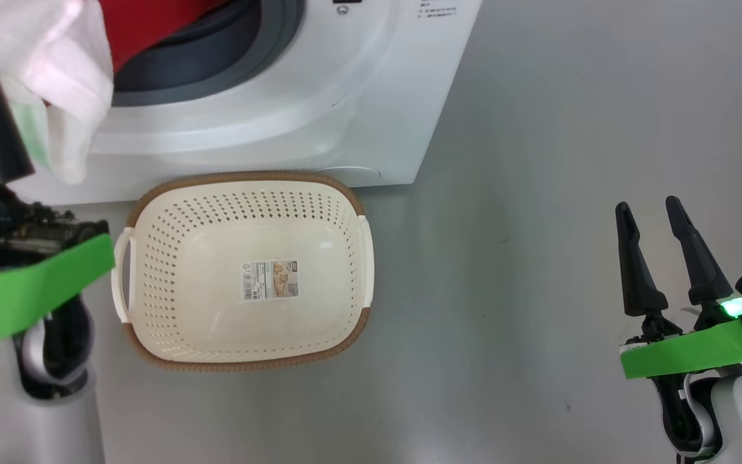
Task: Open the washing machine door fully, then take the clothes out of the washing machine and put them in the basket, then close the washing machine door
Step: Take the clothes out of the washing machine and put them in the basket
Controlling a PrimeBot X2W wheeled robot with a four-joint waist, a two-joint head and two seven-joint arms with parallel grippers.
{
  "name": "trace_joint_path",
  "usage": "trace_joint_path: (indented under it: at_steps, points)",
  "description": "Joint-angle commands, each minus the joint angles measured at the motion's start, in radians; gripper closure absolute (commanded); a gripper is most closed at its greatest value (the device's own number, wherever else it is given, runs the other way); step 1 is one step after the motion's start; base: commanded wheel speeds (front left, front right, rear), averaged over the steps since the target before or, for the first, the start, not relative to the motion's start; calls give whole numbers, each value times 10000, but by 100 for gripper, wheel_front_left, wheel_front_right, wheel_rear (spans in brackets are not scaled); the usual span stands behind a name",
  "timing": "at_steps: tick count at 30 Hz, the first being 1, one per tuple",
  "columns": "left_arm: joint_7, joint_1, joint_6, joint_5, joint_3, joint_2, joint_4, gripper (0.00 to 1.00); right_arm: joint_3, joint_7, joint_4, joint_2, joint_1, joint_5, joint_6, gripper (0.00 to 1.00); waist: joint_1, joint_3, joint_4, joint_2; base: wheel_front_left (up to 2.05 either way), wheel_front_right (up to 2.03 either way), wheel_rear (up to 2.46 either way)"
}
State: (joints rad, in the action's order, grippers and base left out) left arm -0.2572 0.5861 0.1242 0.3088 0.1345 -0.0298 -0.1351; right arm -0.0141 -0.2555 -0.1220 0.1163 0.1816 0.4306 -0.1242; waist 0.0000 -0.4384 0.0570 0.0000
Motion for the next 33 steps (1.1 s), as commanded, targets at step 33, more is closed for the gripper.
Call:
trace_joint_path:
  at_steps: [33]
  points:
    - [-45,243,65,-588,-355,-205,6224,98,145,-63,552,-179,764,42,-65,0,0,-1926,487,0,0,0,0]
